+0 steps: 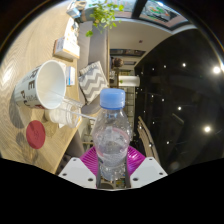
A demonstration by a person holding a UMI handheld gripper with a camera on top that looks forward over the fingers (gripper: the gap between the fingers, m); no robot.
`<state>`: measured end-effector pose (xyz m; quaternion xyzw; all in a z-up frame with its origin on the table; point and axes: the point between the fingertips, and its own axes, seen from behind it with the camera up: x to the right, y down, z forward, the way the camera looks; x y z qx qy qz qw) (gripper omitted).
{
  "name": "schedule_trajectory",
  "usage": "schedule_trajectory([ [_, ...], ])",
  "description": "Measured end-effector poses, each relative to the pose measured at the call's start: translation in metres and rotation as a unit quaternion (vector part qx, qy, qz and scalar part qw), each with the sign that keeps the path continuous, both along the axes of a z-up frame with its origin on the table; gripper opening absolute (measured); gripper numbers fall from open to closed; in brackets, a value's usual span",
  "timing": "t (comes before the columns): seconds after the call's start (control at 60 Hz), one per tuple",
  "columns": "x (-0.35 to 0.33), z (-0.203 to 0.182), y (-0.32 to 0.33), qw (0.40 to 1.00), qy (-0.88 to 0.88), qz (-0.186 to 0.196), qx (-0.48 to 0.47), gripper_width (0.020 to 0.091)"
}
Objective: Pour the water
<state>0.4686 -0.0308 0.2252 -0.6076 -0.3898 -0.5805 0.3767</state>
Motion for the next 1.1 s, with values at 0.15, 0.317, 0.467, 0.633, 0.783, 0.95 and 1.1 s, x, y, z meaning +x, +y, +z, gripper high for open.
schedule_trajectory([
  [0.15, -0.007, -0.012, 0.012, 0.992, -0.119, 0.013, -0.037, 0.0330],
  [0.317, -0.014, -0.028, 0.016, 0.982, -0.176, 0.016, -0.071, 0.0329],
  [0.467, -0.023, -0.029, 0.016, 0.981, -0.179, 0.022, -0.076, 0.0330],
  [0.633, -0.020, -0.031, 0.010, 0.994, -0.079, 0.016, -0.074, 0.0330],
  [0.783, -0.021, -0.025, -0.002, 0.988, 0.148, 0.006, -0.041, 0.0331],
  [0.95, -0.029, -0.029, -0.010, 0.892, 0.451, -0.017, 0.004, 0.0331],
  [1.1, -0.033, -0.062, -0.004, 0.779, 0.626, -0.031, 0.014, 0.0330],
])
